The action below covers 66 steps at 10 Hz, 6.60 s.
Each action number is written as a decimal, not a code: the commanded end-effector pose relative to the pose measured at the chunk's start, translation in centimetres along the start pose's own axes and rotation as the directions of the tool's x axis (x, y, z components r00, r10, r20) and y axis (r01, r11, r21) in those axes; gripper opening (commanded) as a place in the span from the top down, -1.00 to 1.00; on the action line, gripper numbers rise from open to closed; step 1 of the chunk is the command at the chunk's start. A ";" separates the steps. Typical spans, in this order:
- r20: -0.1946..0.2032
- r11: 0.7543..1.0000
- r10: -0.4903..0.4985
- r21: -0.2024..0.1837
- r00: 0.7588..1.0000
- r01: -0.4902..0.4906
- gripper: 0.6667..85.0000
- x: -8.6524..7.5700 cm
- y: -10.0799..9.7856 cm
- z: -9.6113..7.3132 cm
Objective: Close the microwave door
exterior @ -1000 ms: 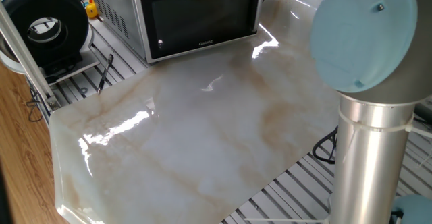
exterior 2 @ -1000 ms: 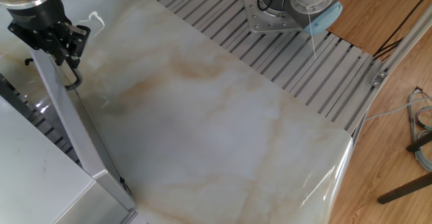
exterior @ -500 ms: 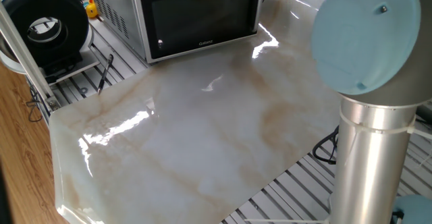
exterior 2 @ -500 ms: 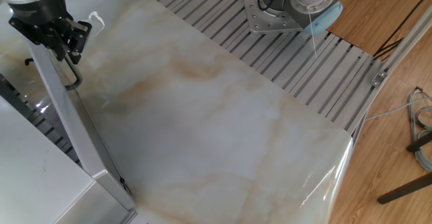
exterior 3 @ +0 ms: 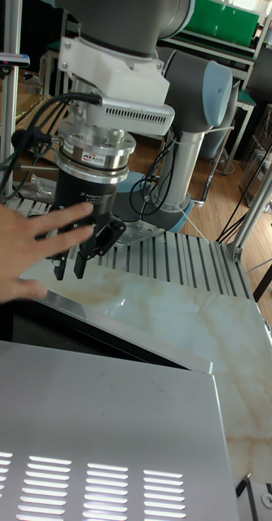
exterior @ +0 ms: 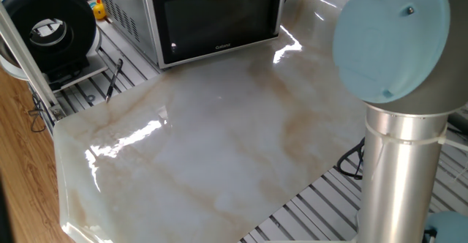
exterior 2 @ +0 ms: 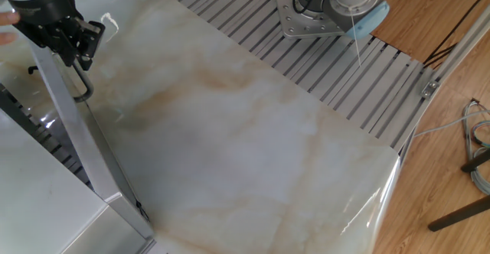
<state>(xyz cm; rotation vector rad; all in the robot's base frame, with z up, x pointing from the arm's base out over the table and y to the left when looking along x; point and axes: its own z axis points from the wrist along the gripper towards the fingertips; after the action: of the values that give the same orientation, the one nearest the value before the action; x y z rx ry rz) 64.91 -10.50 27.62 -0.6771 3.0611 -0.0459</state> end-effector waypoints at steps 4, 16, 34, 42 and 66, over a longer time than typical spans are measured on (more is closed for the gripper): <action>0.014 1.000 0.002 -0.012 1.000 -0.002 0.30 -0.6 0.3 -0.3; 0.028 0.996 0.077 -0.048 0.997 -0.075 0.98 -0.8 0.9 -0.3; 0.055 0.997 0.082 -0.009 0.995 -0.082 0.98 -1.6 -1.0 5.5; 0.007 0.993 0.121 -0.006 0.993 -0.121 0.98 -0.1 -1.1 6.1; 0.069 0.982 0.185 -0.065 0.980 -0.180 0.98 -0.1 1.7 9.0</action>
<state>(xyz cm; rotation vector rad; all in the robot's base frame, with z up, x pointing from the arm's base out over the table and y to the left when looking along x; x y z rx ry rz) 64.17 -9.42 19.70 -0.3993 3.0712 0.0616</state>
